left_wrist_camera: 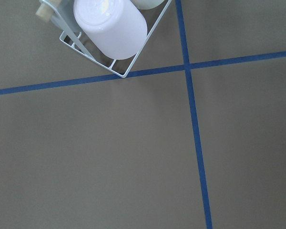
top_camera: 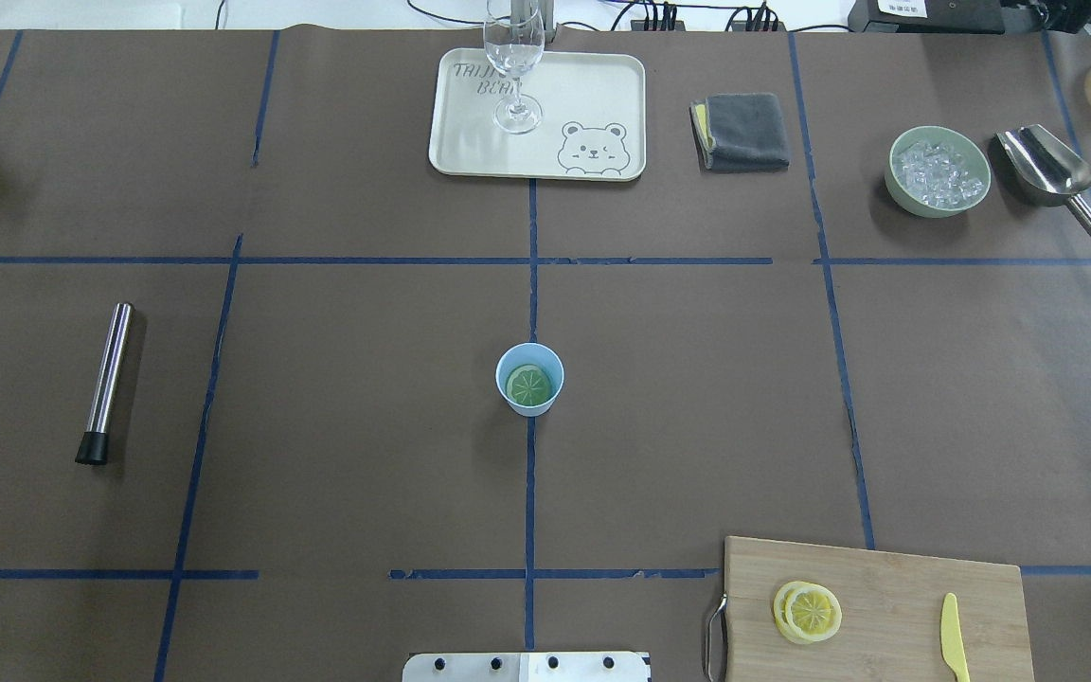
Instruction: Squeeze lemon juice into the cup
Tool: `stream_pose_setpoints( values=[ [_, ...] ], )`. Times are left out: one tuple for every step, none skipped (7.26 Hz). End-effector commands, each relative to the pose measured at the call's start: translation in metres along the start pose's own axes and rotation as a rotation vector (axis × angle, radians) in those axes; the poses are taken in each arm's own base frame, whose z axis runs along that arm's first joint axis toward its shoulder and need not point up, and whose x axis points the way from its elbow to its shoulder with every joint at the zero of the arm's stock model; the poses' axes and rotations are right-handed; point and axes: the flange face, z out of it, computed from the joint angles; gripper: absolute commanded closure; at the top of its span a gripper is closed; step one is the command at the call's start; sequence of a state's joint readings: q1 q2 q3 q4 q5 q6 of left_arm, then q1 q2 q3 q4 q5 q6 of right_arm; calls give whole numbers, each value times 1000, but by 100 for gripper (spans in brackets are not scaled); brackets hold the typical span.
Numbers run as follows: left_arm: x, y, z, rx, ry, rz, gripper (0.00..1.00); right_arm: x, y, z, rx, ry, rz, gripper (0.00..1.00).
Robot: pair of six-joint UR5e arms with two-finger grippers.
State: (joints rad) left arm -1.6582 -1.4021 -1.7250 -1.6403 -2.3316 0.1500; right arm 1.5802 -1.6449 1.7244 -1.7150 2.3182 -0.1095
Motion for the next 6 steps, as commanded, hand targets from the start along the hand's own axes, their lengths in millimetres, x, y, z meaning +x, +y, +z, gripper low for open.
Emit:
stream_pose_setpoints(
  values=[
    [0, 0, 0, 0, 0, -1, 0, -1, 0, 0, 1, -10, 0, 0],
    [0, 0, 0, 1, 0, 0, 0, -3, -1, 1, -1, -21, -1, 0],
    [-1, 0, 1, 0, 0, -1, 0, -2, 0, 3, -3, -23, 1, 0],
    [-1, 0, 1, 0, 0, -1, 0, -1, 0, 3, -4, -23, 1, 0],
    [-1, 0, 1, 0, 0, -1, 0, -2, 0, 3, -3, -23, 1, 0],
    [-1, 1, 1, -2, 0, -3, 0, -1, 0, 3, -4, -23, 2, 0]
  ],
)
